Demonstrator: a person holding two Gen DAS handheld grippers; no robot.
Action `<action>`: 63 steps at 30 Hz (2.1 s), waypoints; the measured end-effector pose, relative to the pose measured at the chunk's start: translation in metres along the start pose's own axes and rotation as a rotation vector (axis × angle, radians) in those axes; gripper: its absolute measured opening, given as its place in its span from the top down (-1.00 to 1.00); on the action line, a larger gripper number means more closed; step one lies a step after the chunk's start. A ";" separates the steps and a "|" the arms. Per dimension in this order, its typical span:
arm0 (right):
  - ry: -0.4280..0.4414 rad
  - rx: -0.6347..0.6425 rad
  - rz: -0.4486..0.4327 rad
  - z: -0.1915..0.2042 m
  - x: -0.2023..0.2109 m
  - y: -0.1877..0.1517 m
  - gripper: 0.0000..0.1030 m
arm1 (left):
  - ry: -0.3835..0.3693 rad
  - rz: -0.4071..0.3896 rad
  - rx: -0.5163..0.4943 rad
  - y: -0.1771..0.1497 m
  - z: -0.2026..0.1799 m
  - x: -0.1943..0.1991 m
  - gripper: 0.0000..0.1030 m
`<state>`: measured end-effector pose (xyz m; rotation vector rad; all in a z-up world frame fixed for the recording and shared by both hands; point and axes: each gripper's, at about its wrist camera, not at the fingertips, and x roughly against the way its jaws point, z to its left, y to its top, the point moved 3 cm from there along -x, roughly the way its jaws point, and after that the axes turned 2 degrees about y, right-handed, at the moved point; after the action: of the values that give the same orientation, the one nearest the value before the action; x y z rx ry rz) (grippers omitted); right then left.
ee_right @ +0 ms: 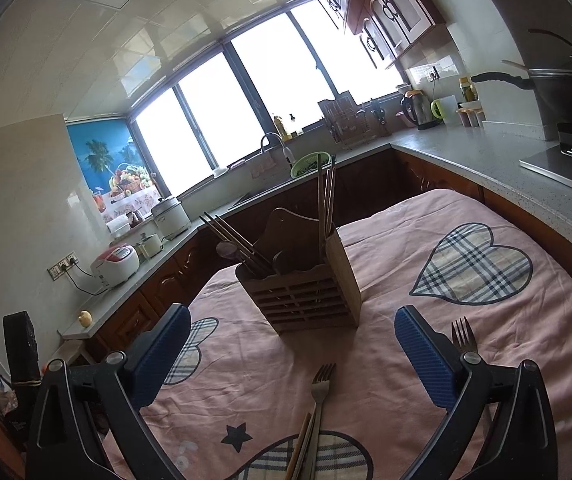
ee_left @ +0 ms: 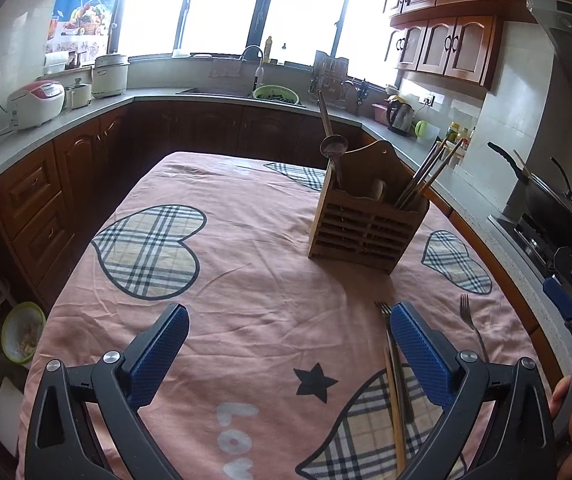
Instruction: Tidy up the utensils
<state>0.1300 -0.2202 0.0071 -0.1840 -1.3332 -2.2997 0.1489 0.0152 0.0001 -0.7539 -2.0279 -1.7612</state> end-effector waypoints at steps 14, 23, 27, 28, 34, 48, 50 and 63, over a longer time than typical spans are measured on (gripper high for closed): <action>-0.054 0.289 -0.133 0.058 0.077 -0.003 -1.00 | -0.005 -0.231 -0.145 -0.034 -0.016 0.104 -0.98; -0.115 0.376 -0.224 0.063 0.099 -0.036 -1.00 | 0.029 -0.226 -0.079 -0.068 -0.007 0.100 -0.99; -0.131 0.339 -0.200 0.045 0.086 -0.068 -1.00 | 0.084 -0.243 -0.098 -0.089 -0.008 0.093 -0.99; -0.133 0.331 -0.193 0.041 0.083 -0.074 -1.00 | 0.099 -0.249 -0.102 -0.093 -0.008 0.092 -0.99; -0.114 0.323 -0.189 0.032 0.086 -0.098 -1.00 | 0.132 -0.255 -0.094 -0.104 -0.004 0.081 -0.99; -0.102 0.321 -0.179 0.032 0.089 -0.112 -1.00 | 0.142 -0.246 -0.119 -0.113 -0.006 0.086 -0.98; -0.100 0.321 -0.178 0.031 0.090 -0.112 -1.00 | 0.142 -0.252 -0.120 -0.114 -0.007 0.088 -0.99; -0.110 0.314 -0.149 0.031 0.089 -0.115 -1.00 | 0.142 -0.250 -0.110 -0.117 -0.005 0.096 -0.99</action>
<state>-0.0051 -0.1759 -0.0367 -0.1118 -1.7964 -2.1864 0.0016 0.0162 -0.0364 -0.4051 -2.0138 -2.0152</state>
